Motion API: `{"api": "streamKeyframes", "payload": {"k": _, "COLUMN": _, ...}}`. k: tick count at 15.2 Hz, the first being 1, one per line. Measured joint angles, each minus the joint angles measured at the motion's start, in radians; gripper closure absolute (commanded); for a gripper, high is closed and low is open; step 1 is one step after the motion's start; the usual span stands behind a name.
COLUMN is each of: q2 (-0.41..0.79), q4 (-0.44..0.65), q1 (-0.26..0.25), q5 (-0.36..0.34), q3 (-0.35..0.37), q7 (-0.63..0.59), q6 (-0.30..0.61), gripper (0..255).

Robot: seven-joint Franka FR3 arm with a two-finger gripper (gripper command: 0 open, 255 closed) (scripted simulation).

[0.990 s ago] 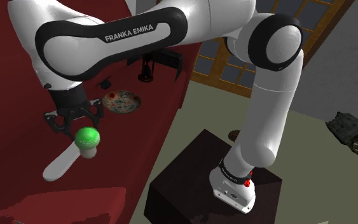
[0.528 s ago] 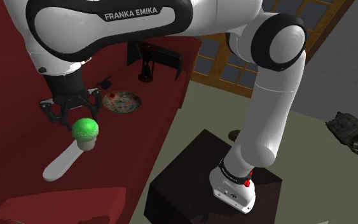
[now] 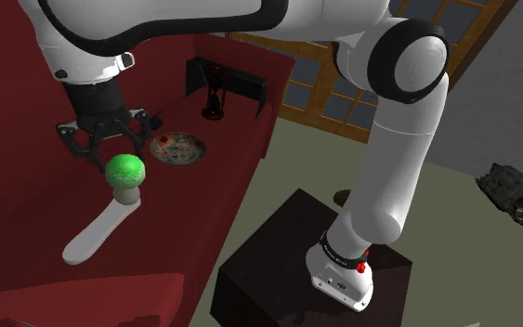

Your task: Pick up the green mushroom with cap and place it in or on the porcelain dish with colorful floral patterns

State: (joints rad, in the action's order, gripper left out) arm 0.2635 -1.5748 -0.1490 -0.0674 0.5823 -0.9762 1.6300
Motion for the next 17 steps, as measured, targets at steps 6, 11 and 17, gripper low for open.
{"api": "streamKeyframes", "payload": {"k": 6, "q2": -0.005, "q4": 0.029, "q1": 0.075, "q5": -0.007, "q3": -0.044, "q7": 0.119, "q6": -0.035, "gripper": 255}}
{"api": "streamKeyframes", "payload": {"k": 11, "q2": 0.03, "q4": 0.101, "q1": 0.133, "q5": -0.032, "q3": -0.085, "q7": 0.221, "q6": -0.076, "gripper": 255}}
{"api": "streamKeyframes", "payload": {"k": 17, "q2": 0.097, "q4": 0.228, "q1": 0.192, "q5": -0.068, "q3": -0.132, "q7": 0.338, "q6": -0.138, "gripper": 255}}
